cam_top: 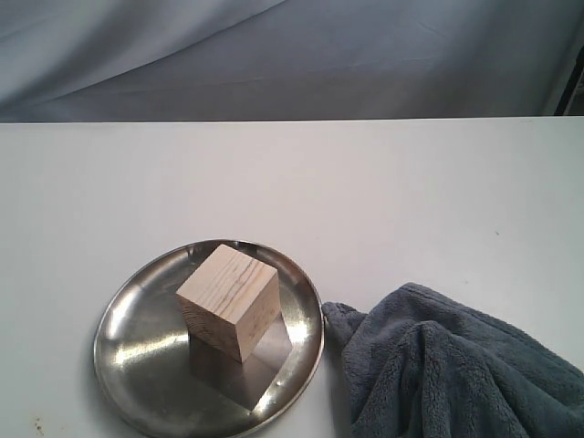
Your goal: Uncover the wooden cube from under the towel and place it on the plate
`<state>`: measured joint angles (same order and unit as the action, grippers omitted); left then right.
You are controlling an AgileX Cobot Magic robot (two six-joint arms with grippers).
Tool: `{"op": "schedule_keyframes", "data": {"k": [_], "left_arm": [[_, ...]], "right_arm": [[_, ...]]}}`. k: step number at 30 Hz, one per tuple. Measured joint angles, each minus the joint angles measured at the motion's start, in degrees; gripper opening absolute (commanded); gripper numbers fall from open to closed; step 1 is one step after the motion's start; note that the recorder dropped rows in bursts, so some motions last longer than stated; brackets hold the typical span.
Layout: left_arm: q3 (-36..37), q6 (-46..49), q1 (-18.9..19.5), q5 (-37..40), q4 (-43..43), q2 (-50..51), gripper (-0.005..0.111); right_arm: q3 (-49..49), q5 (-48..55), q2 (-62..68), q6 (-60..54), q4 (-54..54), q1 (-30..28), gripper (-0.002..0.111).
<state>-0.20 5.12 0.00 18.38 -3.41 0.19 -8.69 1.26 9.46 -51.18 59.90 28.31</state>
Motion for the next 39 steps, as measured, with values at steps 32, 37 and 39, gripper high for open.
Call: {"op": "schedule_keyframes", "data": {"k": [32, 37, 39], "left_arm": [[0.00, 0.00, 0.00, 0.00, 0.00, 0.00, 0.000], [0.00, 0.00, 0.00, 0.00, 0.00, 0.00, 0.000], [0.00, 0.00, 0.00, 0.00, 0.00, 0.00, 0.000]], "right_arm": [[8.46, 2.82, 0.00, 53.92, -63.67, 0.00, 0.000], [8.46, 3.83, 0.00, 53.92, -63.67, 0.00, 0.000], [8.46, 5.65, 0.00, 53.40, -63.67, 0.00, 0.000]]}}
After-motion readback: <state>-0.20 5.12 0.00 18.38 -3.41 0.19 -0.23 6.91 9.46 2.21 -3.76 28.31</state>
